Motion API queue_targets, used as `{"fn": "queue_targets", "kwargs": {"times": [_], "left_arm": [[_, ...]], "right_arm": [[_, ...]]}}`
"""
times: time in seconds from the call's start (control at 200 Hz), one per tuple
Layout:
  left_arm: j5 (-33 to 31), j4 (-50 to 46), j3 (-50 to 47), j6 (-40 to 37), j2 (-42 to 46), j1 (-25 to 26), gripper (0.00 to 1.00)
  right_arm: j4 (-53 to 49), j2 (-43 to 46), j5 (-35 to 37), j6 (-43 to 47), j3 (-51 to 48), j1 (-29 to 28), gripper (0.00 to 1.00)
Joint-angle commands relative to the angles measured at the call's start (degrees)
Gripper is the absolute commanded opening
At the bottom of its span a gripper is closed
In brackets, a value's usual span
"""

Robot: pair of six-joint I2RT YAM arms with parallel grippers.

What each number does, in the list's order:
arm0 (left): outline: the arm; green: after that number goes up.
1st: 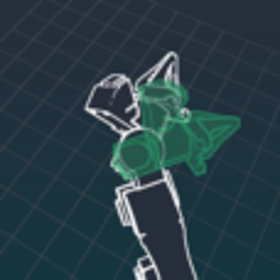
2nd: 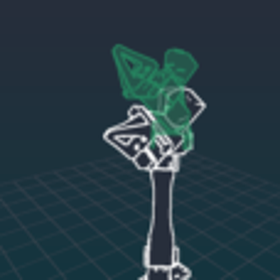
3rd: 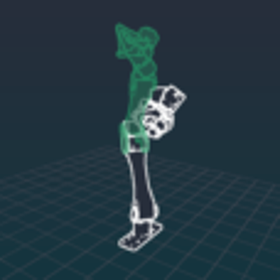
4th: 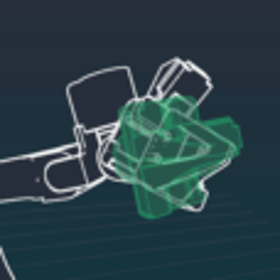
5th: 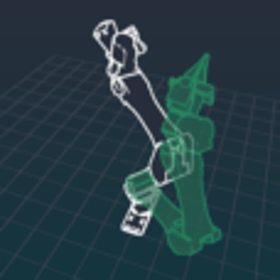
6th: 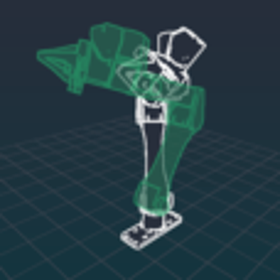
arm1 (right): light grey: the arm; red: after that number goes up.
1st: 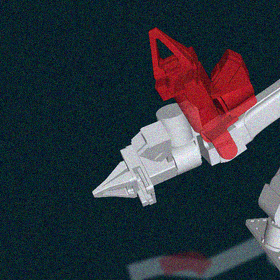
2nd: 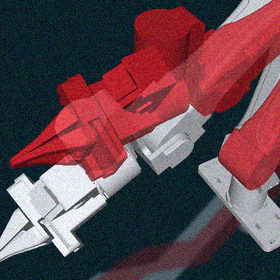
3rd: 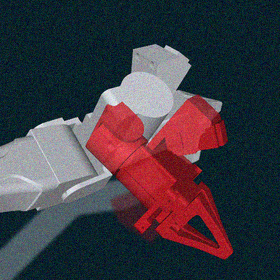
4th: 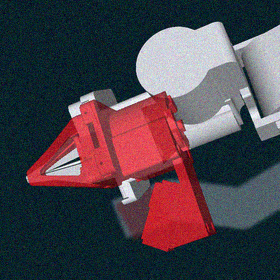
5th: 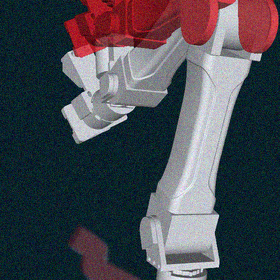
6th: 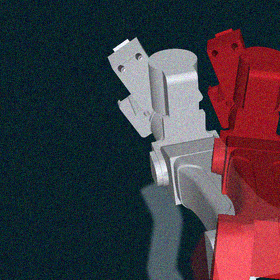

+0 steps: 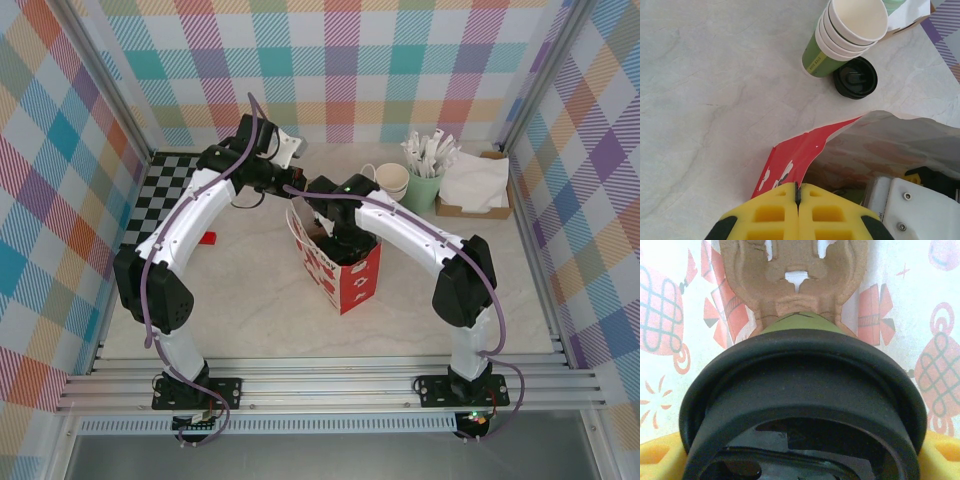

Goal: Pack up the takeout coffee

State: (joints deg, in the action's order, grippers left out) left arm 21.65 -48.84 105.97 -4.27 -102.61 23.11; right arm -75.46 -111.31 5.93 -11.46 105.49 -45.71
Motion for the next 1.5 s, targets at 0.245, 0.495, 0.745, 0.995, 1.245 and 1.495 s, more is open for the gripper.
{"fn": "queue_targets", "kwargs": {"times": [0.245, 0.495, 0.745, 0.995, 1.245, 1.495], "left_arm": [[1.6, -0.9, -1.0, 0.4, 0.6, -0.2, 0.00], [2.0, -0.7, -1.2, 0.4, 0.6, -0.2, 0.00], [3.7, -0.4, -1.1, 0.0, 0.6, -0.2, 0.00], [3.7, -0.4, -1.4, -0.2, 0.8, -0.2, 0.00], [3.5, -0.3, -1.7, -0.3, 0.9, -0.2, 0.00], [3.6, -0.2, -1.7, -0.3, 1.0, -0.2, 0.00]], "right_arm": [[-0.8, 1.6, -1.1, -0.1, -1.3, 0.8, 0.40], [-4.1, 2.6, -1.8, -2.1, -1.2, 0.8, 0.40], [-6.8, 1.6, -1.6, -3.6, 0.8, 0.8, 0.40], [-7.7, -0.7, -1.0, -3.7, 1.6, 0.9, 0.40], [-7.8, -0.7, -0.9, -3.6, 1.6, 0.9, 0.40], [-7.8, -0.6, -1.0, -3.7, 1.7, 0.9, 0.40]]}}
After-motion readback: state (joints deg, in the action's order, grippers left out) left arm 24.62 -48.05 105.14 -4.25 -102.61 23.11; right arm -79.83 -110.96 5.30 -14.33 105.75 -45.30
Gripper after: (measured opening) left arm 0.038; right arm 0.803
